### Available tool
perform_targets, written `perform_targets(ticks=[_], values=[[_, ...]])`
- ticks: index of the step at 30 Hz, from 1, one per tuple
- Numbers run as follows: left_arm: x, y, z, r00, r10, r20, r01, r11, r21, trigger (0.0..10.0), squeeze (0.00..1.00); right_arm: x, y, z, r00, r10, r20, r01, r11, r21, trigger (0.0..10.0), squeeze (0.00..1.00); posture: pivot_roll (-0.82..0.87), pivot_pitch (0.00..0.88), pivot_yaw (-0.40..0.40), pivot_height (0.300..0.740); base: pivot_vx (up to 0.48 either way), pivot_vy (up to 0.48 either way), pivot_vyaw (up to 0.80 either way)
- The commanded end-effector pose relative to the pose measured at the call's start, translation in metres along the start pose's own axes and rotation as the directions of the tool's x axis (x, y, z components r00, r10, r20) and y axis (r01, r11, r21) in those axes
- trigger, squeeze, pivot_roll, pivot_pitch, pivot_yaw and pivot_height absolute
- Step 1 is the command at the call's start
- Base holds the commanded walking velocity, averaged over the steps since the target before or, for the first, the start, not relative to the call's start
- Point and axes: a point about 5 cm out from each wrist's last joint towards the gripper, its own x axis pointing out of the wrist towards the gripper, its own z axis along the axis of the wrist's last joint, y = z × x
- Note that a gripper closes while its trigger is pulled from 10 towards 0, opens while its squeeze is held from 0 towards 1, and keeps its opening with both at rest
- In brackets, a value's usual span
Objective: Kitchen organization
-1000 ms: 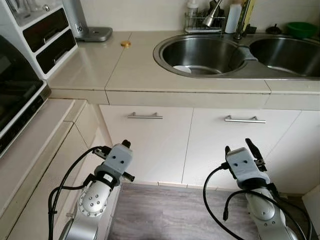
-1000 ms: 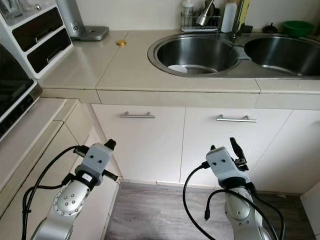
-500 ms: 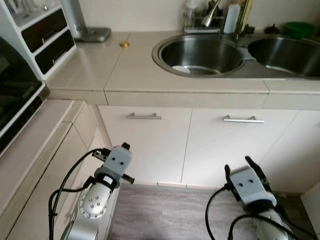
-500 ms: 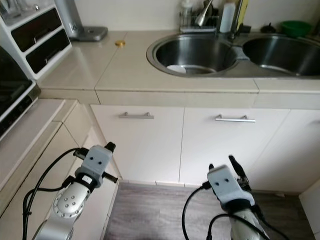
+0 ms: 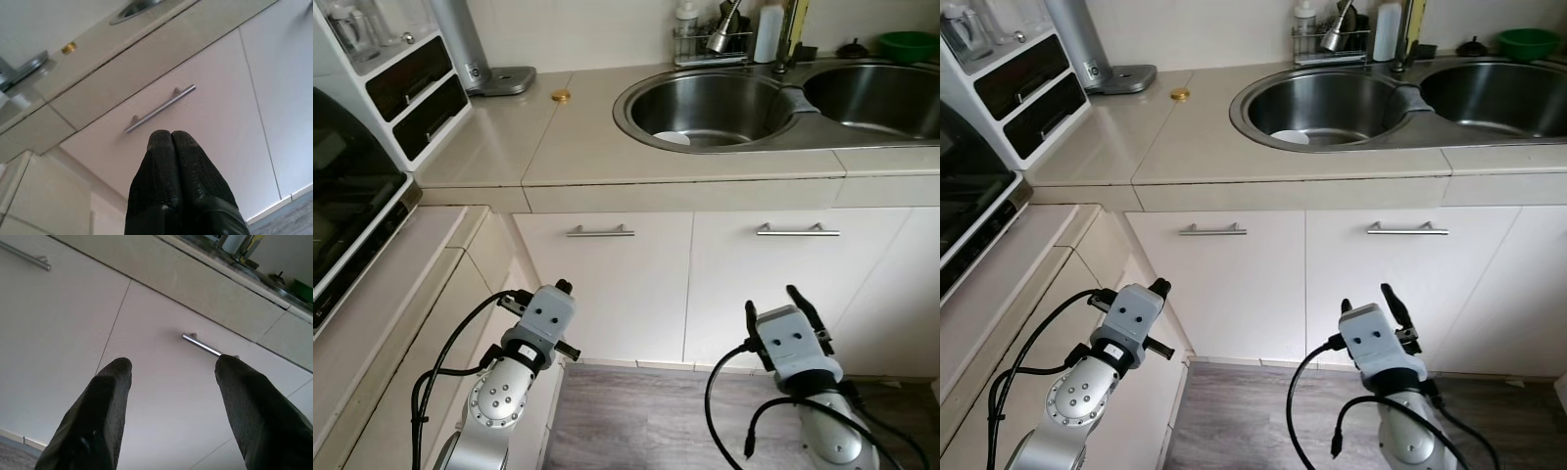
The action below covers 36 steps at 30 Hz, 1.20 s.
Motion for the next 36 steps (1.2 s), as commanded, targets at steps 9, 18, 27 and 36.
perform_targets(ticks=[9,18,27,36], values=[[0.007,0.0,-0.001,1.0,-0.005,-0.014,0.004,1.0,-0.021,10.0,0.0,0.007,0.002,-0.006,1.0,-0.008,-0.018,0.009,0.998,0.06,10.0,0.0,0.0,0.0,0.085,0.74,0.0,0.0,0.0],[0.005,-0.004,-0.001,1.0,-0.018,-0.012,0.018,0.999,-0.039,10.0,0.0,0.006,0.001,-0.008,1.0,0.004,-0.016,-0.003,0.999,0.051,10.0,0.0,0.01,0.0,0.06,0.74,0.0,0.0,0.0],[0.002,-0.007,-0.003,1.0,-0.023,-0.022,0.021,0.998,-0.06,10.0,0.0,0.002,0.001,-0.012,1.0,0.018,-0.025,-0.016,0.998,0.068,10.0,0.0,0.02,0.0,0.044,0.74,0.0,0.0,0.0],[0.0,-0.009,-0.004,0.999,-0.031,-0.027,0.029,0.997,-0.072,10.0,0.0,-0.001,0.002,-0.012,0.999,0.025,-0.029,-0.023,0.997,0.072,10.0,0.0,0.02,0.0,0.037,0.74,0.0,0.0,0.0]])
